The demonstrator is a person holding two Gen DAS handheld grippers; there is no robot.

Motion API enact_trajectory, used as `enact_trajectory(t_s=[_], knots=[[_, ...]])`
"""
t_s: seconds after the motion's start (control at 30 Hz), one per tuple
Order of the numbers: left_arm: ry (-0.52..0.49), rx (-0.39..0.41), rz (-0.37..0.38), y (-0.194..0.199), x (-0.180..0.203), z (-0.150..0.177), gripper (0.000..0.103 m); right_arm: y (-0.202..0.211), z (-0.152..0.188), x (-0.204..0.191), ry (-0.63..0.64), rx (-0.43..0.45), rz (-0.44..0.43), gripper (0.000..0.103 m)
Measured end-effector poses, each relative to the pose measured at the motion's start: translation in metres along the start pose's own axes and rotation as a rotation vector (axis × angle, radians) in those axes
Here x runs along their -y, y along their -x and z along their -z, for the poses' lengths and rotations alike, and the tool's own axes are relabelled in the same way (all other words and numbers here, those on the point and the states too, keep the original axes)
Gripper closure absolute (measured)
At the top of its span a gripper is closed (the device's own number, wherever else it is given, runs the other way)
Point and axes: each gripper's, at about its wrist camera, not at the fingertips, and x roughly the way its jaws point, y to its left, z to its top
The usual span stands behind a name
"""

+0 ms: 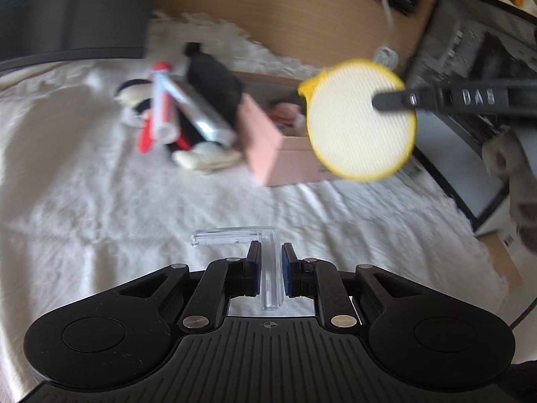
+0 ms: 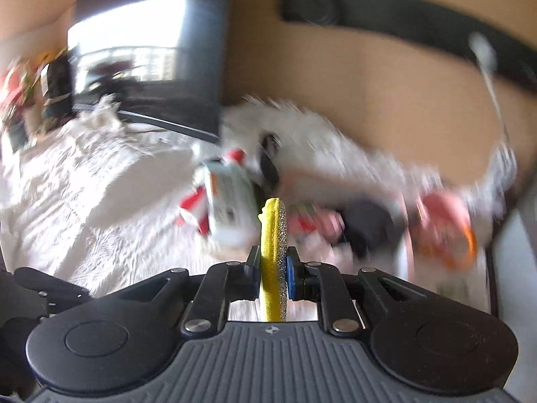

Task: Organize soft objects
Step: 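Carry the stand and sponge over the pink box and release both inside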

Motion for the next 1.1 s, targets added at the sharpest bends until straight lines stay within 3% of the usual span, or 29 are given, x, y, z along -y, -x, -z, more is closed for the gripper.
enact_trajectory(t_s=[0.1, 0.2, 0.37, 0.63, 0.7, 0.77, 0.8, 0.9, 1.0, 1.1], knots=[[-0.058, -0.025, 0.025, -0.008, 0.015, -0.008, 0.088, 0.013, 0.025, 0.026, -0.144, -0.042, 0.010, 0.089], [-0.096, -0.025, 0.015, -0.016, 0.030, -0.018, 0.088, 0.027, 0.050, 0.048, -0.213, -0.060, 0.078, 0.089], [-0.134, 0.115, -0.015, -0.017, 0.049, -0.050, 0.088, 0.044, 0.094, 0.082, -0.237, -0.060, 0.148, 0.089], [-0.248, 0.261, -0.074, -0.030, 0.072, -0.148, 0.088, 0.046, 0.138, 0.114, -0.334, 0.034, 0.160, 0.089], [-0.194, 0.250, -0.038, -0.047, 0.067, -0.168, 0.087, 0.045, 0.139, 0.115, -0.343, 0.051, 0.155, 0.089], [-0.074, 0.234, 0.006, -0.069, 0.054, -0.183, 0.087, 0.047, 0.140, 0.116, -0.343, 0.062, 0.139, 0.089], [-0.043, 0.239, 0.001, -0.077, 0.050, -0.186, 0.087, 0.048, 0.139, 0.116, -0.339, 0.068, 0.132, 0.089], [-0.045, 0.251, -0.115, -0.088, 0.043, -0.184, 0.086, 0.048, 0.135, 0.120, -0.338, 0.076, 0.130, 0.089], [-0.002, 0.269, -0.118, -0.077, 0.030, -0.173, 0.086, 0.052, 0.120, 0.127, -0.347, 0.101, 0.118, 0.089], [0.012, 0.234, -0.128, -0.064, 0.018, -0.152, 0.086, 0.054, 0.098, 0.137, -0.360, 0.140, 0.082, 0.089]])
